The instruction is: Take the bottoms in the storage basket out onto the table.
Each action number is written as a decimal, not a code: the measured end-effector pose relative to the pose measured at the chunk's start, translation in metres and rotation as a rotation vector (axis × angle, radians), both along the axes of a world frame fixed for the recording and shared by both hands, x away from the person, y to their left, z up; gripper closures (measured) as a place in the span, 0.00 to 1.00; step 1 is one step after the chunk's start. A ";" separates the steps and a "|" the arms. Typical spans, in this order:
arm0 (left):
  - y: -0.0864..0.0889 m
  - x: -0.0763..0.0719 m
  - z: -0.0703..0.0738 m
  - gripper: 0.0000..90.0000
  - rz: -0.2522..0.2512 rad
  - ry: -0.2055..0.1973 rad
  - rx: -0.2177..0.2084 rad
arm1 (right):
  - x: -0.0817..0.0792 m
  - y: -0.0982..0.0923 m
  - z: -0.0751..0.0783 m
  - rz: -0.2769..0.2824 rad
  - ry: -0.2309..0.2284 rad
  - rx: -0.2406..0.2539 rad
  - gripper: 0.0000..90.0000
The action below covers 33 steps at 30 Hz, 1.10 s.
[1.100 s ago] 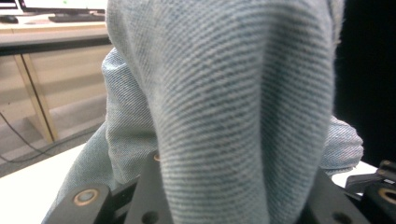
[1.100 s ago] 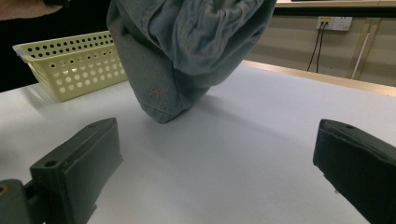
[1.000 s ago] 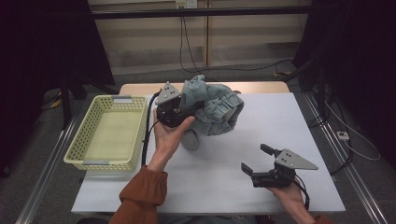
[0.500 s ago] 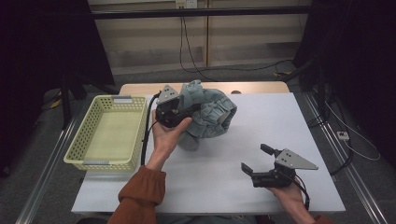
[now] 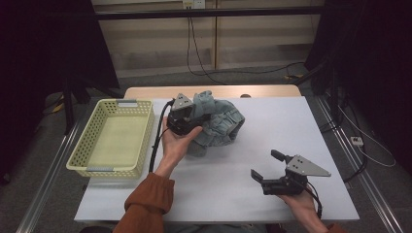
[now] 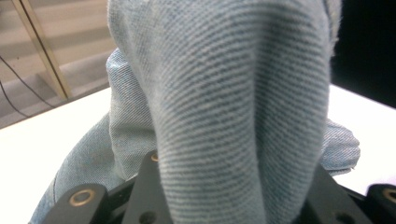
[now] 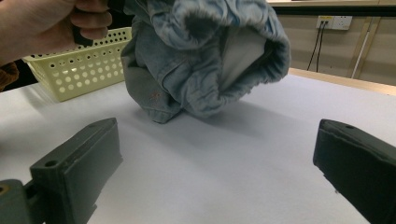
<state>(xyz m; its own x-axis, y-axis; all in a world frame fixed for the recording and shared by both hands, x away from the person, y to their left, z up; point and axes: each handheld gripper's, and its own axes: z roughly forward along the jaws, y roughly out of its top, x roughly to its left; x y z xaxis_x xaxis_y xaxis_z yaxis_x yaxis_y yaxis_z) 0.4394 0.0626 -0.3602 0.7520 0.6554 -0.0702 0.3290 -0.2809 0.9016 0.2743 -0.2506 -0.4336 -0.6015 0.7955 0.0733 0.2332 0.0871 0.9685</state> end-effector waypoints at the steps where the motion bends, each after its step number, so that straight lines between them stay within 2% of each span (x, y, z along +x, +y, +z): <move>1: 0.000 0.001 -0.002 0.76 0.004 0.003 0.004 | 0.000 0.000 0.000 -0.002 0.000 0.000 0.01; 4: 0.001 0.004 -0.007 0.76 0.014 0.021 0.021 | -0.001 0.000 0.000 -0.002 0.000 0.002 0.01; 18: -0.002 0.013 -0.021 0.72 0.031 0.062 0.044 | -0.001 0.000 0.000 -0.002 0.000 0.001 0.01; 33: -0.008 0.018 -0.032 0.71 0.031 0.062 0.095 | -0.001 0.000 0.000 -0.003 0.002 0.001 0.01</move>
<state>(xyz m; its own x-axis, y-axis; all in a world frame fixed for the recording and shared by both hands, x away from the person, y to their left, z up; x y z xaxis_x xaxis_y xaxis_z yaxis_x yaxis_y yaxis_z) 0.4575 0.0541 -0.3920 0.7271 0.6846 -0.0523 0.3936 -0.3531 0.8488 0.2733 -0.2509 -0.4333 -0.5993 0.7970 0.0749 0.2350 0.0857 0.9682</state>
